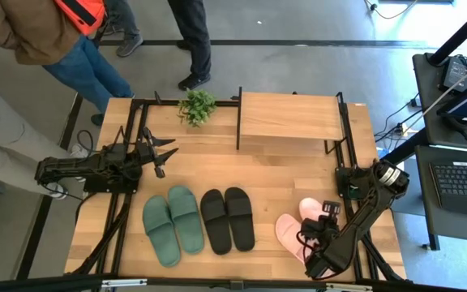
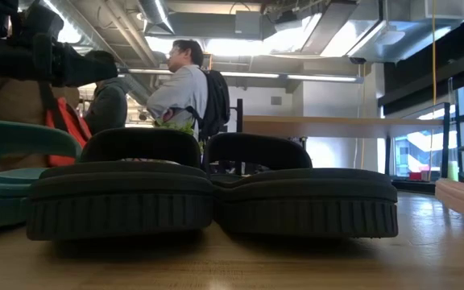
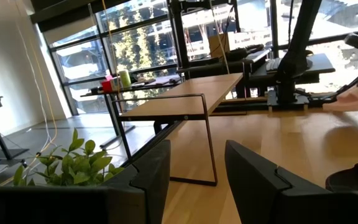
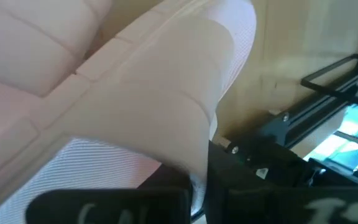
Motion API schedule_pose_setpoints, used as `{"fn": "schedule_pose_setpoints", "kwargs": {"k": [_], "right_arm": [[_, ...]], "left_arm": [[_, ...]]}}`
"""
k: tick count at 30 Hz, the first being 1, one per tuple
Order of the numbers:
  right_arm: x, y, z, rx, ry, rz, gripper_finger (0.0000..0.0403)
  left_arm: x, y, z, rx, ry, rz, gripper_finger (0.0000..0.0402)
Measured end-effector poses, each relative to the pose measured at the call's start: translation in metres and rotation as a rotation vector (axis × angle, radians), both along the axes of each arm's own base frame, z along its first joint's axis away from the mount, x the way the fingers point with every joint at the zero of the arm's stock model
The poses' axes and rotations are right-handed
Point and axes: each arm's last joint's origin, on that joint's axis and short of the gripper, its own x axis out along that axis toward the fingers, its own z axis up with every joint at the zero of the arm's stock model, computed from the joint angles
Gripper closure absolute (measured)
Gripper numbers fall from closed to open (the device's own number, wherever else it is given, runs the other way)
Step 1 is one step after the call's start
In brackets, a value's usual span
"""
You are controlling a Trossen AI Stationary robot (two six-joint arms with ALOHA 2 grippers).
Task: Pick and place slides into the shelf
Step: Put the right pink slide on the shelf
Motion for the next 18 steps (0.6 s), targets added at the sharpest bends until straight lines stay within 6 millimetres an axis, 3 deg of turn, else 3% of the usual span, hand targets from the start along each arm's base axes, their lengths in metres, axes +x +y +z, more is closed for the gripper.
{"fn": "schedule_pose_setpoints", "kwargs": {"k": [6, 12, 18], "right_arm": [[0.007, -0.001, 0.013, 0.001, -0.086, 0.021, 0.039], [0.03, -0.007, 0.031, -0.056, -0.257, 0.09, 0.039], [0.064, -0.036, 0.042, -0.186, -0.333, 0.17, 0.039]], "left_arm": [[0.0, 0.0, 0.0, 0.0, 0.0, 0.0, 0.0256], [0.0, 0.0, 0.0, 0.0, 0.0, 0.0, 0.0256], [0.0, 0.0, 0.0, 0.0, 0.0, 0.0, 0.0256]]}}
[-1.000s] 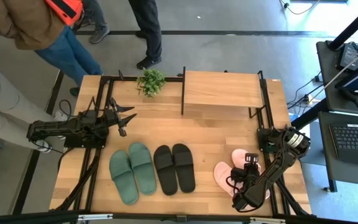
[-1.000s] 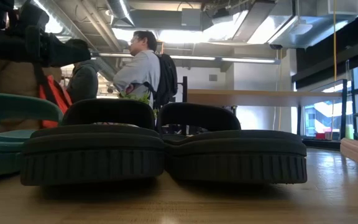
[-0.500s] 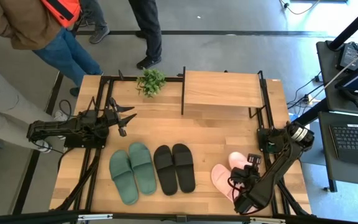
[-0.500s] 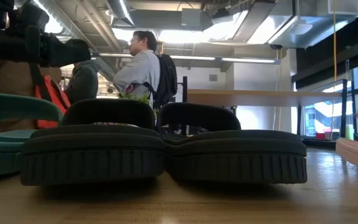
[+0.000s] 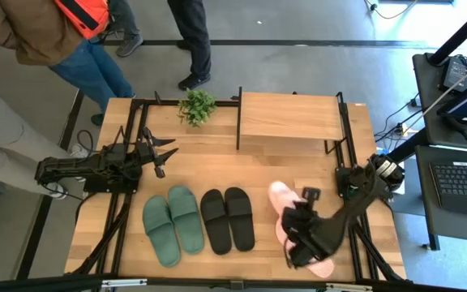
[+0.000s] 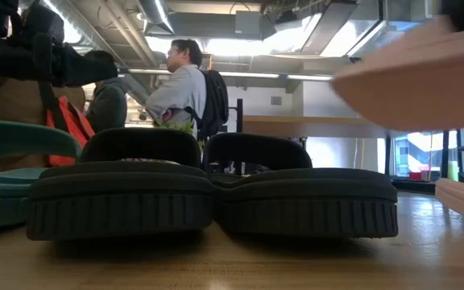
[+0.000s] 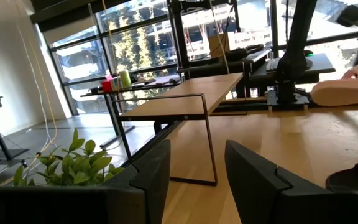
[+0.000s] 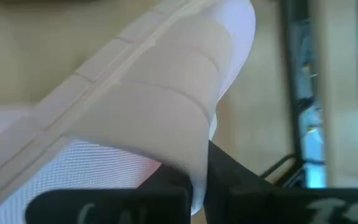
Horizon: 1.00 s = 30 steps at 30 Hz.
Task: Pick and place slides into the shelf
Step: Put the right pink slide on the shelf
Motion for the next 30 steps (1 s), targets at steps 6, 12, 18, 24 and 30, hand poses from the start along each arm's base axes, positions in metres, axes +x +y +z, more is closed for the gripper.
{"fn": "schedule_pose_setpoints", "kwargs": {"k": [6, 12, 18, 24, 30], "right_arm": [[0.035, -0.048, 0.008, -0.059, 0.06, -0.035, 0.039], [0.063, -0.091, 0.039, -0.022, 0.068, -0.056, 0.039], [0.076, -0.146, 0.09, 0.024, -0.074, -0.173, 0.039], [0.081, -0.205, 0.121, 0.017, -0.083, -0.221, 0.039], [0.073, -0.266, 0.13, -0.002, -0.045, -0.322, 0.0389]], "left_arm": [[0.0, 0.0, 0.0, 0.0, 0.0, 0.0, 0.0256], [0.0, 0.0, 0.0, 0.0, 0.0, 0.0, 0.0256], [0.0, 0.0, 0.0, -0.001, 0.004, 0.0, 0.0256], [0.0, 0.0, -0.001, -0.001, 0.008, 0.0, 0.0256], [0.0, 0.0, -0.001, -0.002, 0.007, 0.0, 0.0256]]}}
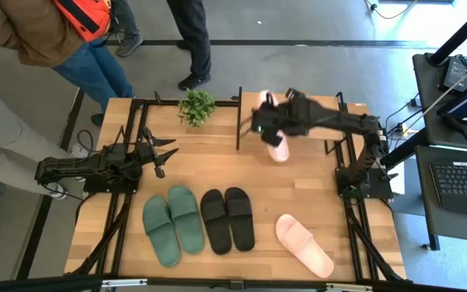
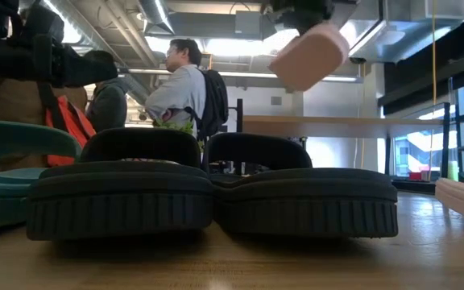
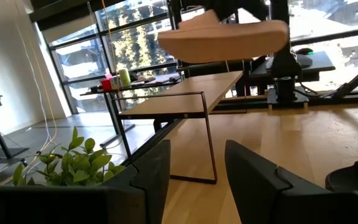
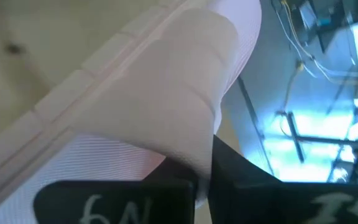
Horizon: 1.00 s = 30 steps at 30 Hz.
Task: Pick and place slides into the shelf
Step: Put the right pink slide on the shelf
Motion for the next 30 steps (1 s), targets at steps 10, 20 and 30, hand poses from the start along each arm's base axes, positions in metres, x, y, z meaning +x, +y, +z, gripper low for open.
{"fn": "schedule_pose_setpoints", "kwargs": {"k": [10, 20, 30], "right_arm": [[-0.022, -0.064, -0.002, -0.011, 0.126, -0.093, 0.039], [-0.035, -0.089, -0.002, -0.039, 0.199, -0.126, 0.0391], [-0.05, -0.115, -0.002, -0.032, 0.203, -0.218, 0.0391]], "left_arm": [[0.0, 0.0, 0.0, -0.001, 0.0, 0.0, 0.0256], [0.0, 0.0, 0.0, 0.0, 0.001, 0.0, 0.0256], [0.0, 0.0, -0.001, -0.001, 0.011, 0.0, 0.0256]]}}
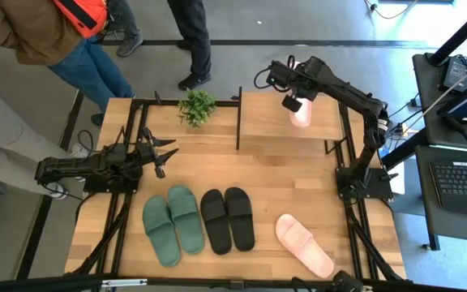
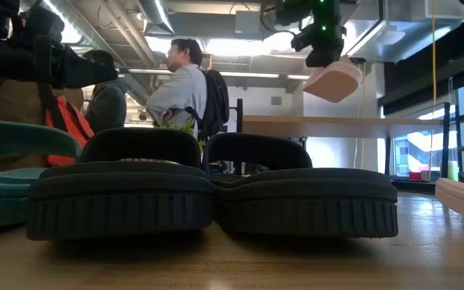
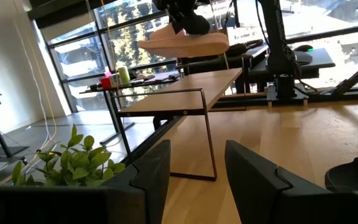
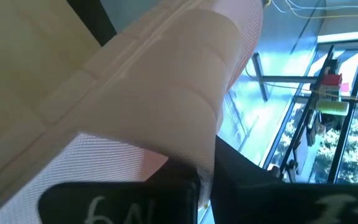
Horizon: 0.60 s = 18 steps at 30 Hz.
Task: Pick and place slides into the shelf
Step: Put the right pink slide on the shelf
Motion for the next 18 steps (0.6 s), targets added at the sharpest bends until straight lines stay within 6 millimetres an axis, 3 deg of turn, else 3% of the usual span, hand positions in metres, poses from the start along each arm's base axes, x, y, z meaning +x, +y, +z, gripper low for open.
{"fn": "schedule_pose_setpoints", "kwargs": {"k": [12, 18], "right_arm": [[-0.003, -0.004, -0.001, 0.018, 0.011, 0.001, 0.0391], [-0.01, -0.008, -0.028, 0.071, 0.118, -0.019, 0.0391]], "left_arm": [[0.0, 0.0, 0.0, 0.0, 0.0, 0.0, 0.0256], [0.0, 0.0, 0.0, 0.0, 0.0, 0.0, 0.0256]]}}
